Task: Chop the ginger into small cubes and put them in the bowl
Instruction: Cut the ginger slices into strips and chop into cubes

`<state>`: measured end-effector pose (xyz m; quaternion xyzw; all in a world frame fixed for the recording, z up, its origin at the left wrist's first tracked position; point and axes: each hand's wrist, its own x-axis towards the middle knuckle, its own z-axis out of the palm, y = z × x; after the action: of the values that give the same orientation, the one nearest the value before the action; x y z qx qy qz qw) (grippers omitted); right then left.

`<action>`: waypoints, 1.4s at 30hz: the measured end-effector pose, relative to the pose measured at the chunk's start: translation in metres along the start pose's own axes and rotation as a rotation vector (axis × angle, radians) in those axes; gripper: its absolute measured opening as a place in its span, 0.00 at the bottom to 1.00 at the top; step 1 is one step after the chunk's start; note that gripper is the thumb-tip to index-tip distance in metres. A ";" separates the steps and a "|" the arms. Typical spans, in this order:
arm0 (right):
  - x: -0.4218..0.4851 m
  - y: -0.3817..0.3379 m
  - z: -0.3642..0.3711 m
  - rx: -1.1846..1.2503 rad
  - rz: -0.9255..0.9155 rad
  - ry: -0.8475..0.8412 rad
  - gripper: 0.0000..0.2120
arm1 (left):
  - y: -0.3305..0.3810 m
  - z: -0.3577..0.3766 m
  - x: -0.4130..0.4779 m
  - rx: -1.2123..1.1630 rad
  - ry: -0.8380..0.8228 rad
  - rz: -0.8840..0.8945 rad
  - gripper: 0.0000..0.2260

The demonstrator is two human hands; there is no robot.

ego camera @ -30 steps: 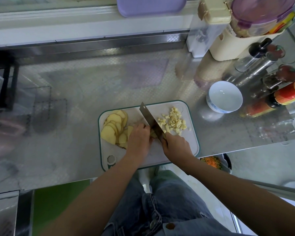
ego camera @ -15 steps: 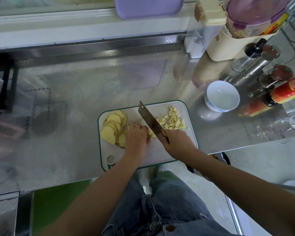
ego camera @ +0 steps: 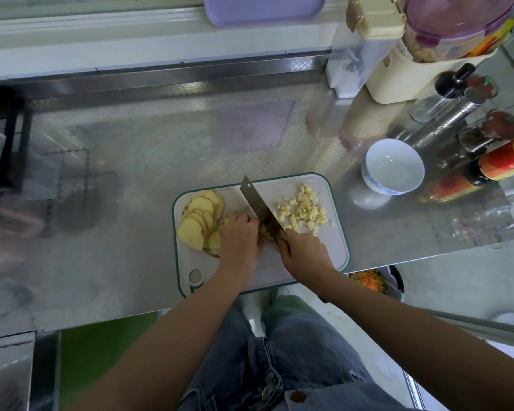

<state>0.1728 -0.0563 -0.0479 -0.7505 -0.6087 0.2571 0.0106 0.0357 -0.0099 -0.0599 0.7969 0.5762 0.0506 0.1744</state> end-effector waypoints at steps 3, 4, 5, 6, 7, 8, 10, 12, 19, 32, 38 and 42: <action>0.001 0.001 -0.009 0.046 -0.024 0.003 0.12 | -0.002 0.000 -0.001 -0.018 -0.007 0.002 0.10; 0.000 0.002 -0.012 0.055 -0.035 0.016 0.12 | -0.002 -0.001 -0.001 -0.028 -0.007 0.005 0.10; -0.001 0.002 -0.015 0.061 -0.044 0.027 0.12 | -0.003 -0.001 -0.002 -0.042 -0.004 0.007 0.11; -0.002 0.002 -0.018 0.064 -0.050 0.030 0.13 | -0.003 -0.001 -0.003 -0.053 -0.001 0.007 0.11; -0.003 0.002 -0.021 0.068 -0.054 0.025 0.13 | -0.003 -0.001 -0.004 -0.057 0.001 0.004 0.11; -0.004 0.002 -0.022 0.071 -0.055 0.015 0.14 | -0.003 -0.001 -0.004 -0.055 0.003 -0.003 0.10; -0.006 0.000 -0.023 0.069 -0.058 -0.001 0.15 | -0.003 -0.001 -0.004 -0.050 0.003 -0.024 0.09; -0.008 -0.002 -0.021 0.060 -0.057 -0.013 0.15 | -0.004 0.000 -0.003 -0.059 0.007 -0.039 0.08; -0.005 -0.004 -0.006 0.044 -0.038 -0.004 0.10 | -0.004 0.002 0.001 -0.058 0.003 -0.051 0.07; 0.005 -0.006 -0.004 0.095 -0.042 -0.005 0.12 | -0.004 0.001 0.002 -0.032 -0.004 -0.025 0.07; 0.015 0.012 -0.036 0.305 -0.059 0.079 0.14 | -0.006 -0.004 0.000 -0.032 -0.009 0.007 0.06; 0.015 0.036 -0.053 0.404 0.045 0.094 0.12 | -0.005 -0.010 0.003 -0.027 0.030 0.028 0.06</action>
<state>0.2279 -0.0365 -0.0194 -0.7577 -0.5268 0.3386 0.1835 0.0297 -0.0038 -0.0524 0.8018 0.5666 0.0725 0.1757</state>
